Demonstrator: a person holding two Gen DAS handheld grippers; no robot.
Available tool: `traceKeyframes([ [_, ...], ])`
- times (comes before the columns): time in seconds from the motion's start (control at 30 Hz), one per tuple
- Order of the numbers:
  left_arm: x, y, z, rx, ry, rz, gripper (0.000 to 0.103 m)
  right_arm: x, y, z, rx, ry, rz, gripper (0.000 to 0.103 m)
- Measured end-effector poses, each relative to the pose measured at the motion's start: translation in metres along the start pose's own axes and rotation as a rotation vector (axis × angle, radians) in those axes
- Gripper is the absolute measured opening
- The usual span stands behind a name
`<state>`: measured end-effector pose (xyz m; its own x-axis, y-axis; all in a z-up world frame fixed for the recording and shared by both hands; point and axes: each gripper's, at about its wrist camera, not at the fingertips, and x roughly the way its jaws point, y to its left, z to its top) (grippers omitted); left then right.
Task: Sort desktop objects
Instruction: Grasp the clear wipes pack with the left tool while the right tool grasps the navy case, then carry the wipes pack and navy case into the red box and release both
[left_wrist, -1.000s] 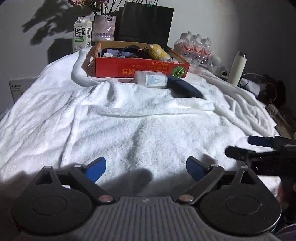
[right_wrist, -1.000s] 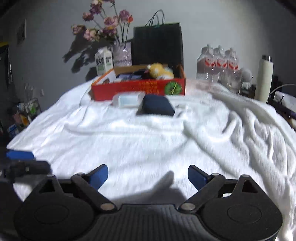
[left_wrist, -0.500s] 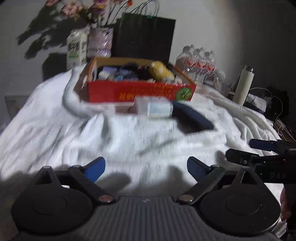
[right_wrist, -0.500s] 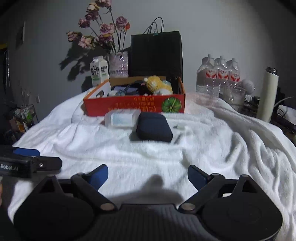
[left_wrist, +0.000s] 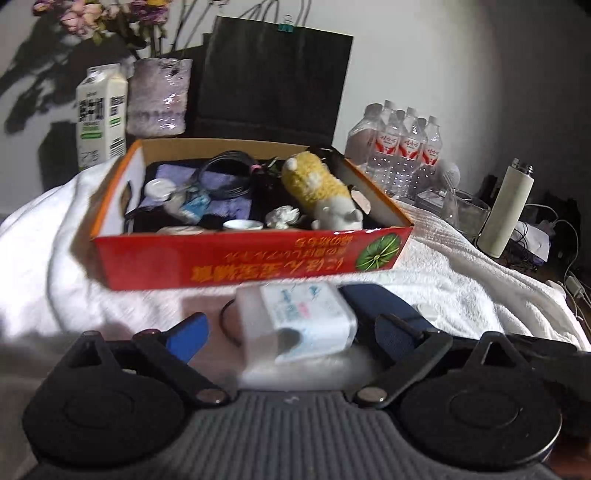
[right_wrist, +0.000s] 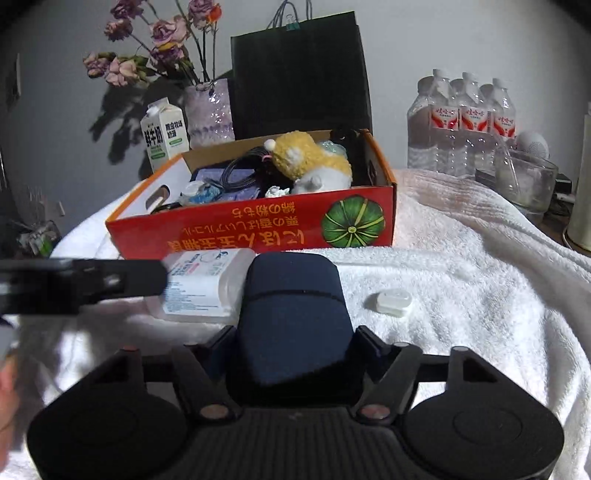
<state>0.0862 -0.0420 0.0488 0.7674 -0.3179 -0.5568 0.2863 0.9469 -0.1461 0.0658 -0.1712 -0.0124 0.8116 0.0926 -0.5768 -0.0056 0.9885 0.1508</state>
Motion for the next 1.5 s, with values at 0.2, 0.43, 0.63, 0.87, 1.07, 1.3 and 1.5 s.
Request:
traceKeyframes([
  [0.2, 0.032, -0.02, 0.005, 0.039, 0.024, 0.015, 0.103, -0.068, -0.019, -0.017, -0.015, -0.049, -0.055, 0.064],
  [0.43, 0.042, -0.03, -0.001, 0.109, -0.021, 0.135, 0.068, -0.088, -0.013, -0.051, -0.039, 0.01, -0.07, 0.072],
  [0.63, 0.016, -0.036, -0.003, 0.113, -0.024, 0.101, 0.027, -0.06, -0.02, -0.037, 0.019, -0.018, -0.059, 0.078],
  [0.87, 0.018, -0.018, -0.004, 0.042, -0.069, 0.172, 0.102, -0.034, -0.016, -0.039, 0.012, -0.012, -0.09, 0.07],
  [1.07, 0.059, -0.021, -0.011, 0.123, 0.055, 0.161, 0.084, -0.045, -0.017, -0.044, 0.035, -0.02, -0.061, 0.059],
  [1.3, 0.014, -0.007, -0.018, 0.005, 0.016, 0.099, 0.083, -0.071, -0.013, -0.055, 0.06, -0.04, -0.047, 0.057],
  [1.5, -0.057, 0.003, -0.021, -0.057, -0.061, 0.036, 0.083, -0.101, -0.003, -0.051, 0.053, -0.091, 0.029, 0.057],
])
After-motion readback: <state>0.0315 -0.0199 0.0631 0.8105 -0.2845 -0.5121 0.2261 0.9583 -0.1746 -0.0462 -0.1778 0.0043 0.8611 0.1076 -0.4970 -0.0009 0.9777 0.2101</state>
